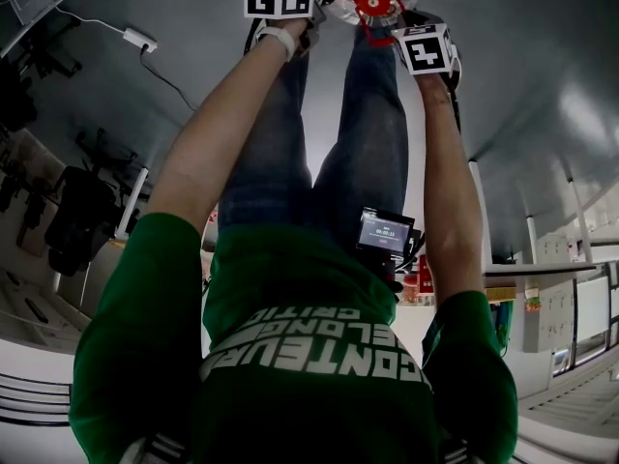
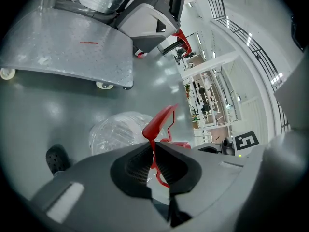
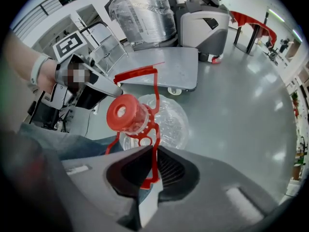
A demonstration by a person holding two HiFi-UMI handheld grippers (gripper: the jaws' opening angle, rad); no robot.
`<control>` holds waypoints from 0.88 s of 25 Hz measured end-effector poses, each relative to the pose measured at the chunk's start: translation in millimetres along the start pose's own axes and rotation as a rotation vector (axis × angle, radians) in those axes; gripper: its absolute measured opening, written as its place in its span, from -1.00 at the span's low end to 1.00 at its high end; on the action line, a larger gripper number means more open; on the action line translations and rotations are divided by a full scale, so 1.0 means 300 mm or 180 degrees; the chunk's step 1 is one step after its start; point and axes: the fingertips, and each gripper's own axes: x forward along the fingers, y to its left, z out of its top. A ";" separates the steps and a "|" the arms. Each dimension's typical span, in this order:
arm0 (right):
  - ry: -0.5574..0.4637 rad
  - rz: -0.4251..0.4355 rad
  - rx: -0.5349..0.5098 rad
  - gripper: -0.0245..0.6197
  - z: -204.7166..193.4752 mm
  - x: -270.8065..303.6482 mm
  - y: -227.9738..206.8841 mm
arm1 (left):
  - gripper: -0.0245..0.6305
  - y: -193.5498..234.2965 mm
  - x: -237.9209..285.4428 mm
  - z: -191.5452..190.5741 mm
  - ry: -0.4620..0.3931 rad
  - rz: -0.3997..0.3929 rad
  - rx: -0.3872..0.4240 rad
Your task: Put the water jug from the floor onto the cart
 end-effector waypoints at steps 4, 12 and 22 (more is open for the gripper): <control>0.0121 -0.0029 -0.0007 -0.86 -0.031 -0.015 -0.006 | -0.84 -0.020 -0.020 -0.006 0.0002 -0.0025 0.0038; -0.0093 0.0083 -0.0247 -0.87 0.053 -0.098 0.034 | -0.85 -0.081 -0.099 0.011 -0.0060 -0.0125 0.0094; -0.0078 0.0025 -0.0722 -0.87 0.094 -0.285 0.091 | -0.85 -0.208 -0.248 -0.003 -0.0183 -0.0315 0.0033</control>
